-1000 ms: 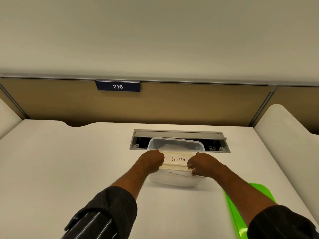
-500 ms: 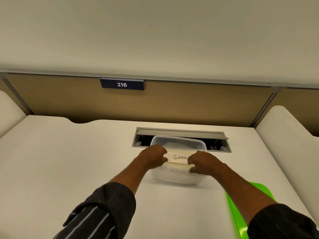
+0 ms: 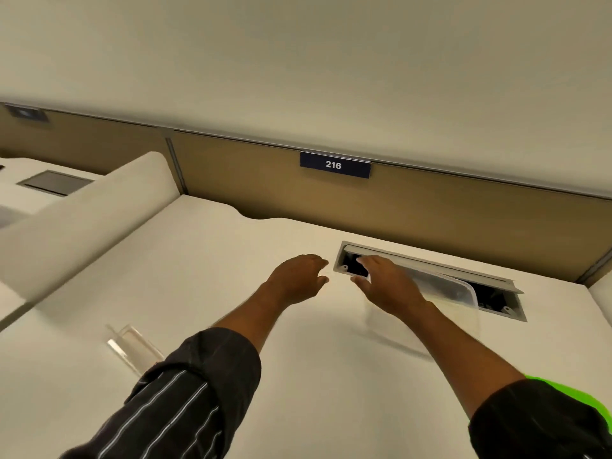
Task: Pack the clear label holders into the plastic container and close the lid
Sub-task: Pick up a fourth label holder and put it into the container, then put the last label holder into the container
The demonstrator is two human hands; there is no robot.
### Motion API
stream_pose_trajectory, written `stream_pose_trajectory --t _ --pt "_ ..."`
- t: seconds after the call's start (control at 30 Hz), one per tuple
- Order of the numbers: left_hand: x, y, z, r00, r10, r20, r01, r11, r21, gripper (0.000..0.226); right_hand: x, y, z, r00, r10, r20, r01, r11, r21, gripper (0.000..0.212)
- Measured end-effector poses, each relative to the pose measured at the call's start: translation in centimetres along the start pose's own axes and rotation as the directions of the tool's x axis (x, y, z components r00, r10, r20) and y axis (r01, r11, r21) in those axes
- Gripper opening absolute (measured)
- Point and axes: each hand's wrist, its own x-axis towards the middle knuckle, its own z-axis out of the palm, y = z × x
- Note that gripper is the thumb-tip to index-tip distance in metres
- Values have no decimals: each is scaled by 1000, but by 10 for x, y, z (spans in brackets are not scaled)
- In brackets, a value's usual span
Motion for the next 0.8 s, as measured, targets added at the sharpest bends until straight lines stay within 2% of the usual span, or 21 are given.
stream_pose_trajectory --t 0.27,0.43,0.5,0.57,0.67,0.8 --pt "-95 -127 -23 971 -237 14 237 971 13 41 19 -136 49 974 -186 127 177 981 73 53" --pt "-151 -214 -31 905 -422 61 421 907 29 47 18 -218 93 924 -280 261 264 960 97 51" --pt "-169 -242 -35 869 -478 125 477 878 39 52 11 -248 111 890 -317 328 299 948 106 50" --pt "-184 -264 -39 850 -465 247 465 883 61 53 3 -279 131 855 -346 387 318 938 136 50" --pt "-196 -281 -40 807 -388 445 365 920 142 51 -2 -313 153 830 -343 440 273 938 216 53" --pt "-199 -299 -30 779 -348 522 265 937 229 44 0 -343 174 799 -325 506 206 939 277 60"
